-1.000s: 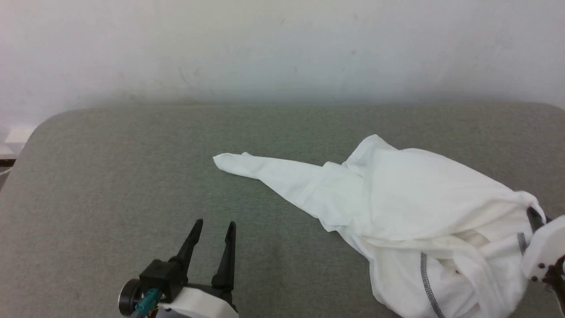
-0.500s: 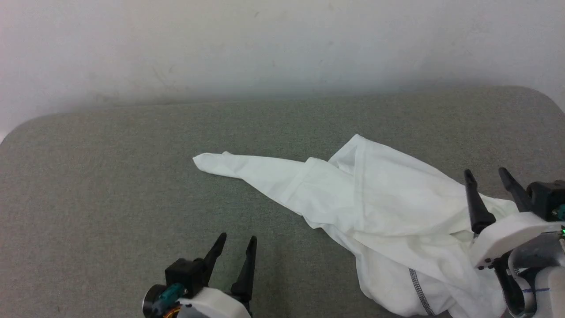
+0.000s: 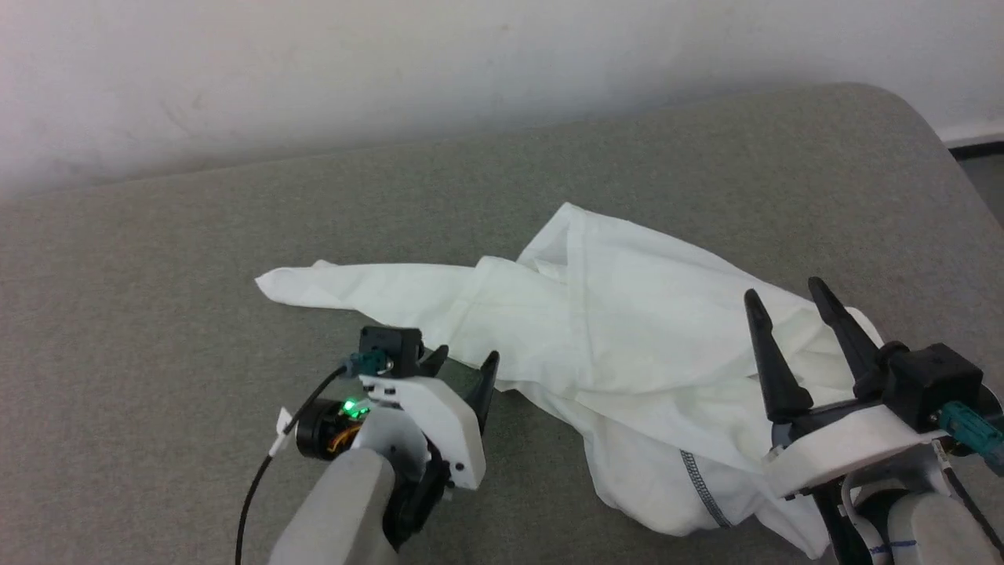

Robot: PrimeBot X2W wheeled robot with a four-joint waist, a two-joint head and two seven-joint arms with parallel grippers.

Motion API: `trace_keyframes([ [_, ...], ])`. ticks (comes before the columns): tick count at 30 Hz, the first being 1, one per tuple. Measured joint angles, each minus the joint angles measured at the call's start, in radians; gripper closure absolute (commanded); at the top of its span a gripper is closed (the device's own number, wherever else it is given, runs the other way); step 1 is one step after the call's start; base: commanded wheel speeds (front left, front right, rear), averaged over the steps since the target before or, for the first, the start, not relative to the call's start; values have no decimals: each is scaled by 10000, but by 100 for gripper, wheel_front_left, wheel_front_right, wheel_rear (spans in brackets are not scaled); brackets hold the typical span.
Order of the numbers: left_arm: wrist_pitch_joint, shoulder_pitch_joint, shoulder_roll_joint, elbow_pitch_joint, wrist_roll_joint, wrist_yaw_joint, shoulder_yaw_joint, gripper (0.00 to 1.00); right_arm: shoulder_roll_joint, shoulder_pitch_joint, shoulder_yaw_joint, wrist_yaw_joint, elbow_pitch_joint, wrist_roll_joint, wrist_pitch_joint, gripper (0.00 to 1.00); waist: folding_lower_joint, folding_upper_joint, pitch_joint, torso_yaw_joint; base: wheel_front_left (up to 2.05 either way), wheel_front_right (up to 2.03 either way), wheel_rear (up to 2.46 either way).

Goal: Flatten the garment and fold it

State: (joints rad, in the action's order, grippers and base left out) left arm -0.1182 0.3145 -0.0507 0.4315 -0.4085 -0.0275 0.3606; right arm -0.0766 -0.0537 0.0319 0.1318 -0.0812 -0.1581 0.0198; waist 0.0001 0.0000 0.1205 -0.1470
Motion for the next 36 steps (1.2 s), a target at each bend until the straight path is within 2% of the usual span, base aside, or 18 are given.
trace_keyframes([
  [5, -537, 1032, -86, 1058, 100, 366, -65, 0, 73, -8, 104, -2, 52, 10, 217, 0, 0, 0, 484, -450, 0, 0, 0],
  [9, -711, 1560, -261, 1764, 320, 384, 15, 0, 128, -19, 148, -2, 169, 86, 366, 0, 0, 1, 819, -747, 0, 0, 0],
  [10, -750, 1685, -261, 1891, 307, 359, 25, 66, 142, -21, 151, -2, 188, 92, 380, 0, 0, 0, 886, -804, 0, 0, 0],
  [11, -802, 1796, -267, 1998, 307, 276, 67, 100, 148, -21, 148, -2, 219, 92, 412, 0, -1, 1, 946, -851, 0, 0, 0],
  [15, -581, 1995, -322, 2268, 213, -71, 105, 100, 167, -24, 105, -2, 330, 151, 426, 0, 0, 0, 1035, -876, 0, 0, 0],
  [21, 704, 1726, -347, 2368, 0, -150, -119, 100, 180, -20, 61, -2, 336, 303, 332, 0, 0, 0, 816, -584, 0, 0, 0],
  [24, 1452, 1526, -548, 2038, -128, -134, -433, 100, 174, -8, 52, -2, 320, 351, 240, 0, 0, 0, 604, -323, 0, 0, 0],
  [31, 2598, 549, -1484, 117, -464, 510, -1595, 100, 146, 242, 98, -2, 355, 349, -245, 0, -1, 0, 124, 344, 0, 0, 0],
  [36, 2362, -1192, -2132, -1498, -665, 1390, -2357, 100, 144, 577, 104, -2, 802, 341, -961, 0, -2, 0, -112, 886, 0, 0, 0],
])
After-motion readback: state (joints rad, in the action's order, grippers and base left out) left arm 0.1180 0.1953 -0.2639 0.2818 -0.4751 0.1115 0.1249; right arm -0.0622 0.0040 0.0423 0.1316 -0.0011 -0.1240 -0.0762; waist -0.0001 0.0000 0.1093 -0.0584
